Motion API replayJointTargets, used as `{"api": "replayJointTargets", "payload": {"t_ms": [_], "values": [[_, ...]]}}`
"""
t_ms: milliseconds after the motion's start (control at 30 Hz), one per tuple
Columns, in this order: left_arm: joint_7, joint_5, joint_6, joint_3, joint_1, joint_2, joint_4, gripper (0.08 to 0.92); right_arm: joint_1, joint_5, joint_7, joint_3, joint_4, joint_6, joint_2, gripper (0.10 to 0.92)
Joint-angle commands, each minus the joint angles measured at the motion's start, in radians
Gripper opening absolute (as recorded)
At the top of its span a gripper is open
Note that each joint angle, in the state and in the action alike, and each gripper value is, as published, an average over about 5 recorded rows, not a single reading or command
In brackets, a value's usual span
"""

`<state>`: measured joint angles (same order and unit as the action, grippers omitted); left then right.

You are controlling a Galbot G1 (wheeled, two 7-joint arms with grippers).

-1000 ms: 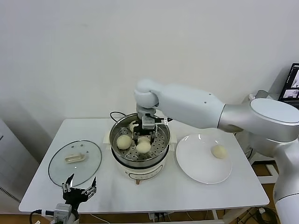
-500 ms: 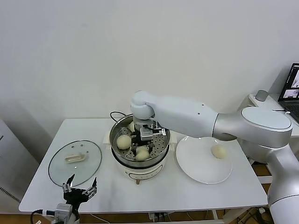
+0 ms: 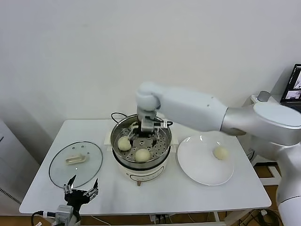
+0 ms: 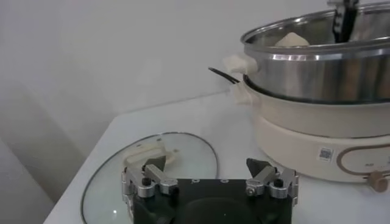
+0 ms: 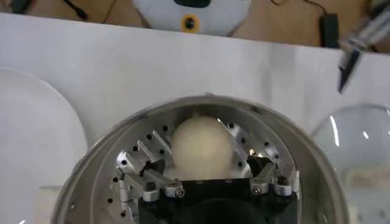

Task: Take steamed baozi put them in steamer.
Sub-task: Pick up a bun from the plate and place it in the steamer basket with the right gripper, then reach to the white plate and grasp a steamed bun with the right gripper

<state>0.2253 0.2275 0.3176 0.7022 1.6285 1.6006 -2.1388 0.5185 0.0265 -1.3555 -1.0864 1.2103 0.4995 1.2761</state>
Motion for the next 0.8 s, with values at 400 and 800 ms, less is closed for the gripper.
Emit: {"api": "replayJointTargets", "payload": {"t_ms": [400, 800], "values": [[0.039, -0.118, 0.036, 0.008, -0.005, -0.027, -0.008, 0.823, 0.031, -0.084, -0.078, 0.171, -0.052, -0.829, -0.486, 0.823], [0.043, -0.120, 0.043, 0.017, 0.009, -0.027, -0.008, 0.823, -0.473, 0.335, -0.071, 0.566, -0.131, -0.606, -0.540, 0.823]]}}
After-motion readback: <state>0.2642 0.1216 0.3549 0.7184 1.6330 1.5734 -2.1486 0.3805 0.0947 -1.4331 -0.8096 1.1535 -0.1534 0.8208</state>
